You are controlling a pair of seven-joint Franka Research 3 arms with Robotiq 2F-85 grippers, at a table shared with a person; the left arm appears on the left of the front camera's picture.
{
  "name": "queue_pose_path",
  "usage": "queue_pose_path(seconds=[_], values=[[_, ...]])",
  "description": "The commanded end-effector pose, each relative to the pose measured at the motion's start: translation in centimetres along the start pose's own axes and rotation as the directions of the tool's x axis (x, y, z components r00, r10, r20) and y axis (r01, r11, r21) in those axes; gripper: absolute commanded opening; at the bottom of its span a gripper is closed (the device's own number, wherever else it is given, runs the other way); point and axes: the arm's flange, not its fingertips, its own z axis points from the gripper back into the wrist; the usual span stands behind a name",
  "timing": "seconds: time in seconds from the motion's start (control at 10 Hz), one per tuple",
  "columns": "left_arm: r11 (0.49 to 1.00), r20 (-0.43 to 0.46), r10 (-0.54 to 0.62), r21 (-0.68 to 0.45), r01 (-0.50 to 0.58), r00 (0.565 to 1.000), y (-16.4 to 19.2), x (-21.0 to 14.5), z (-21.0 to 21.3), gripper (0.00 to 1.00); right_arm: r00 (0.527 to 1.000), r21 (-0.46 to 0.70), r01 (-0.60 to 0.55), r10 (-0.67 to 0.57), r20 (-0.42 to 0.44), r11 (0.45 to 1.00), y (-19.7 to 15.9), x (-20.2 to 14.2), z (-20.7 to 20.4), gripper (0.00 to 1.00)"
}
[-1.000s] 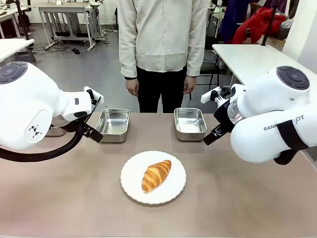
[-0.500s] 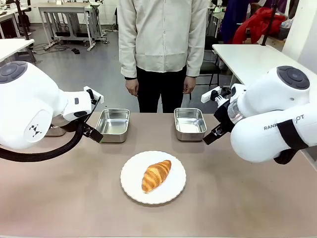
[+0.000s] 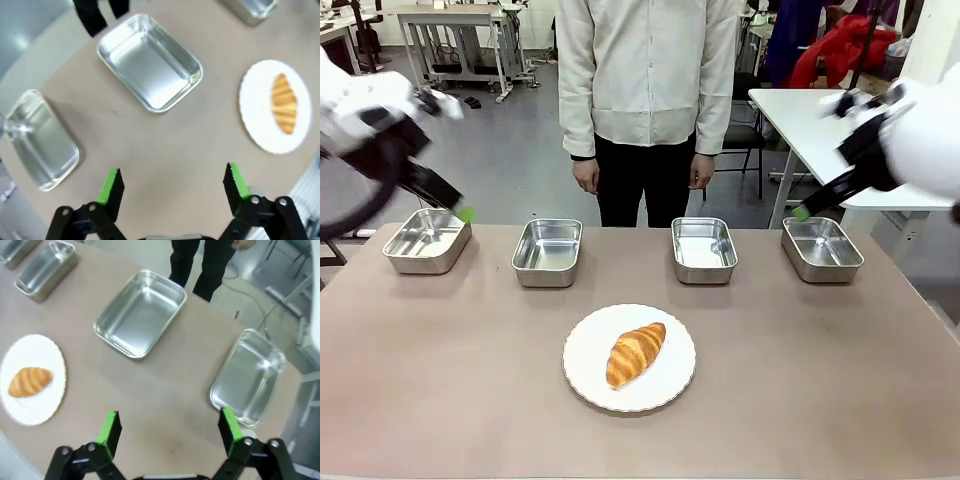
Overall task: Place the bread in the container.
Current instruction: Place the Butter Roll into the Airtight Container indicated by the human.
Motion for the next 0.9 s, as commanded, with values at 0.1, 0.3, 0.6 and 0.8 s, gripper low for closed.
queue_pose_path(seconds=[0.1, 0.3, 0.6, 0.8], values=[[0.968, 0.048, -0.131, -0.208, 0.139, 0.99, 7.6, -1.3, 4.4, 1.0, 0.998, 0.15, -0.054, 0.051, 0.024, 0.987, -6.6, -2.1, 3.1, 1.0], [0.946, 0.201, -0.161, -0.249, 0.209, 0.966, 13.1, -4.6, 6.9, 1.0, 0.994, 0.251, -0.097, 0.079, 0.082, 0.963, -9.4, -3.2, 3.2, 1.0], [0.95, 0.217, -0.231, -0.158, 0.268, 0.948, 9.2, -6.3, 6.9, 1.0, 0.994, 0.219, -0.087, 0.071, 0.078, 0.972, -9.0, -4.4, 4.1, 1.0], [0.957, 0.233, -0.147, -0.213, 0.198, 0.961, 13.8, -7.5, 8.4, 1.0, 0.994, 0.219, -0.087, 0.071, 0.078, 0.972, -9.0, -4.4, 4.1, 1.0]])
